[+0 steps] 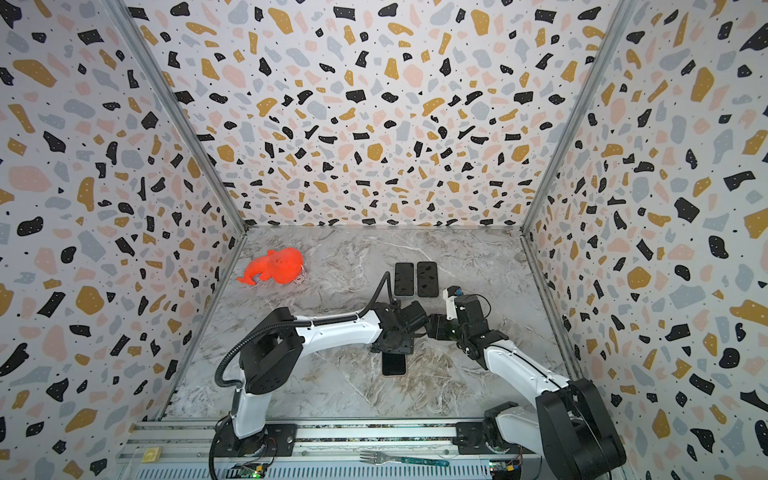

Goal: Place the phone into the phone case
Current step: 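Carry the pink-cased phone farther from the robot with the left gripper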

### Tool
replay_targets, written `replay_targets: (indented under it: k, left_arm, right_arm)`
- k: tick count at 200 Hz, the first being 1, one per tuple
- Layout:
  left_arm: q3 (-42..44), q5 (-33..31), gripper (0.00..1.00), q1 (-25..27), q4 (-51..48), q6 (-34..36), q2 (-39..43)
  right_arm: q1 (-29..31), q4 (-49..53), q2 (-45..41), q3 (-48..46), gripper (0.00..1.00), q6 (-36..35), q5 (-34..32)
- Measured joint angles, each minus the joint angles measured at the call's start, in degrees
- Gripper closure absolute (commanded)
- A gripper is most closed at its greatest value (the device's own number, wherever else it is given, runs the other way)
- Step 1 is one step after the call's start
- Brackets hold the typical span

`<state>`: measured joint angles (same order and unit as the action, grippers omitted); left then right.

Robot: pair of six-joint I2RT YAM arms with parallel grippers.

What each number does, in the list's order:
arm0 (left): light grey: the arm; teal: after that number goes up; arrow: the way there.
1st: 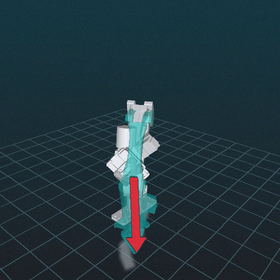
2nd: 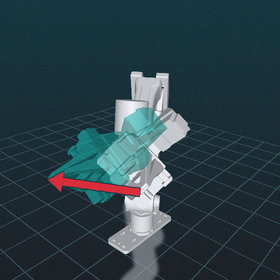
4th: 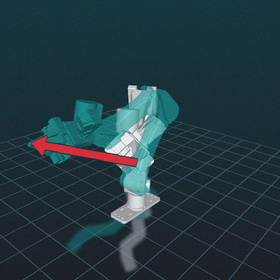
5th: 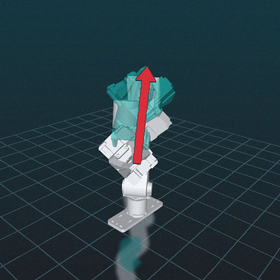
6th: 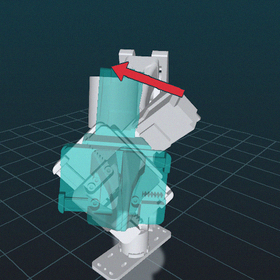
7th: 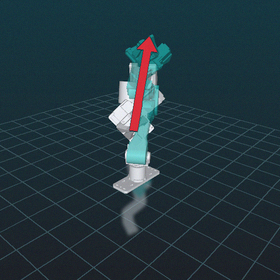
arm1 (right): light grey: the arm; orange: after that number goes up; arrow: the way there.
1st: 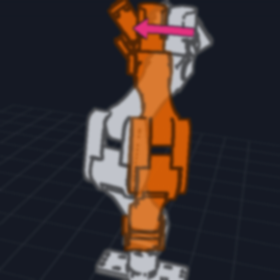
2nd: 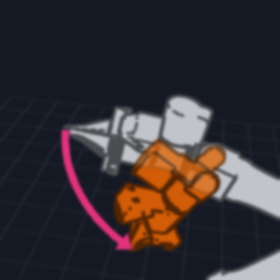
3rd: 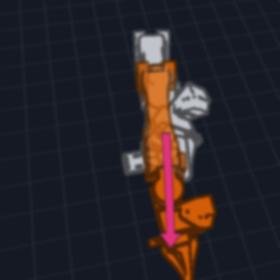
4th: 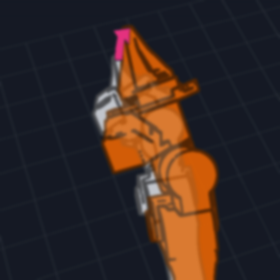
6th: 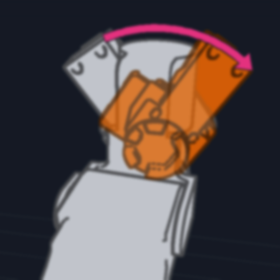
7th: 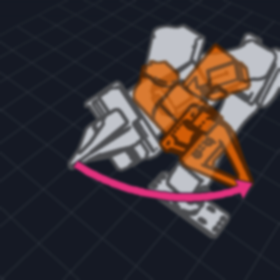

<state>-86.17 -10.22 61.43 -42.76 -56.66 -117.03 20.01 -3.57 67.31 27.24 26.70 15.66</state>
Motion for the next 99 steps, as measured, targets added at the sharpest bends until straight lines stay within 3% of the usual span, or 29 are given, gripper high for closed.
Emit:
replay_targets:
  k: [39,48,56,99]
  left_arm:
    - [-0.61,0.24,0.17,0.26,-1.22,0.04,-0.74]
    - [-0.85,0.24,0.17,0.26,-1.44,0.04,-0.74]
    - [-1.05,0.24,0.17,0.24,-1.55,0.04,-0.74]
    - [-1.73,0.15,0.17,0.24,-2.32,0.07,-0.74]
  right_arm:
    - [-1.66,-0.37,-0.09,-1.7,0.21,-0.02,1.73]
    - [-1.84,-0.46,-0.09,-1.95,0.14,0.0,2.03]
    - [-1.97,-0.48,-0.09,-2.03,0.0,-0.09,2.25]
    - [-2.05,-0.74,-0.46,-2.05,0.01,0.0,2.54]
